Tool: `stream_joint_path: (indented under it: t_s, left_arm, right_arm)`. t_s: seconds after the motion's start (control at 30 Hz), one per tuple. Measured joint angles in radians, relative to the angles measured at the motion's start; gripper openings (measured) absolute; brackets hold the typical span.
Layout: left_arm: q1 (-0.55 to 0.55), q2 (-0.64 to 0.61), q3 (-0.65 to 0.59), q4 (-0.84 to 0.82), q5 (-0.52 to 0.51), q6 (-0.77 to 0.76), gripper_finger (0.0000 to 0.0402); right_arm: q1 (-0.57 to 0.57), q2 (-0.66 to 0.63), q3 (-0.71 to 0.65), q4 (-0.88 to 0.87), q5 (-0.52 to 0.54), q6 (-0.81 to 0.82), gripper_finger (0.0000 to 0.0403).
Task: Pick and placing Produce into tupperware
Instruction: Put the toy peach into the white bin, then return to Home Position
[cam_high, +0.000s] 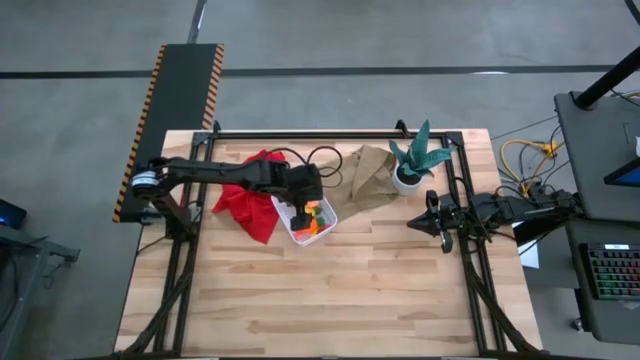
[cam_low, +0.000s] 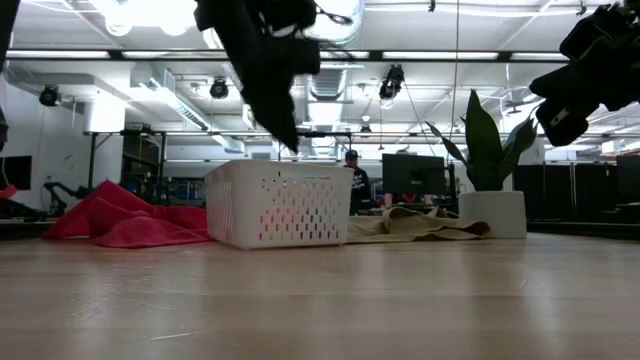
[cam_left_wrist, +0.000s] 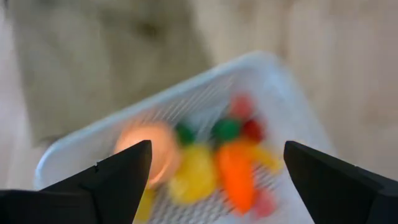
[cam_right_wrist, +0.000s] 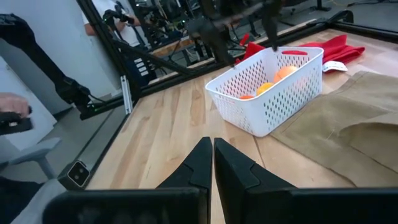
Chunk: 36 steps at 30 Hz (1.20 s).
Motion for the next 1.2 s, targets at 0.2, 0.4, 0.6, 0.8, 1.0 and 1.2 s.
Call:
stream_joint_path:
  t_s: [0.2, 0.4, 0.6, 0.8, 1.0, 1.2]
  left_arm:
    - [-0.071, -0.083, 0.007, 0.318, 0.185, 0.000, 0.0350]
    - [-0.150, -0.176, 0.006, 0.614, 0.182, 0.122, 0.0350]
    - [-0.181, -0.299, 0.006, 0.449, 0.160, 0.185, 0.0337]
    - [-0.245, -0.401, -0.013, 0.395, 0.044, 0.256, 0.0251]
    - [-0.273, -0.491, -0.013, 0.338, -0.023, 0.256, 0.0155]
    - [-0.278, -0.579, -0.024, 0.272, -0.155, 0.274, 0.0062]
  right_arm:
    - [0.000, 0.000, 0.000, -0.001, 0.000, -0.002, 0.0009]
    - [0.000, 0.000, 0.000, -0.001, 0.000, 0.002, 0.0009]
    - [0.000, 0.000, 0.000, 0.000, 0.000, -0.013, 0.0009]
    - [0.000, 0.000, 0.000, 0.000, 0.003, -0.034, 0.0009]
    - [0.000, -0.002, 0.000, 0.018, 0.008, -0.105, 0.0009]
    - [0.000, -0.002, 0.000, 0.063, 0.009, -0.167, 0.0009]
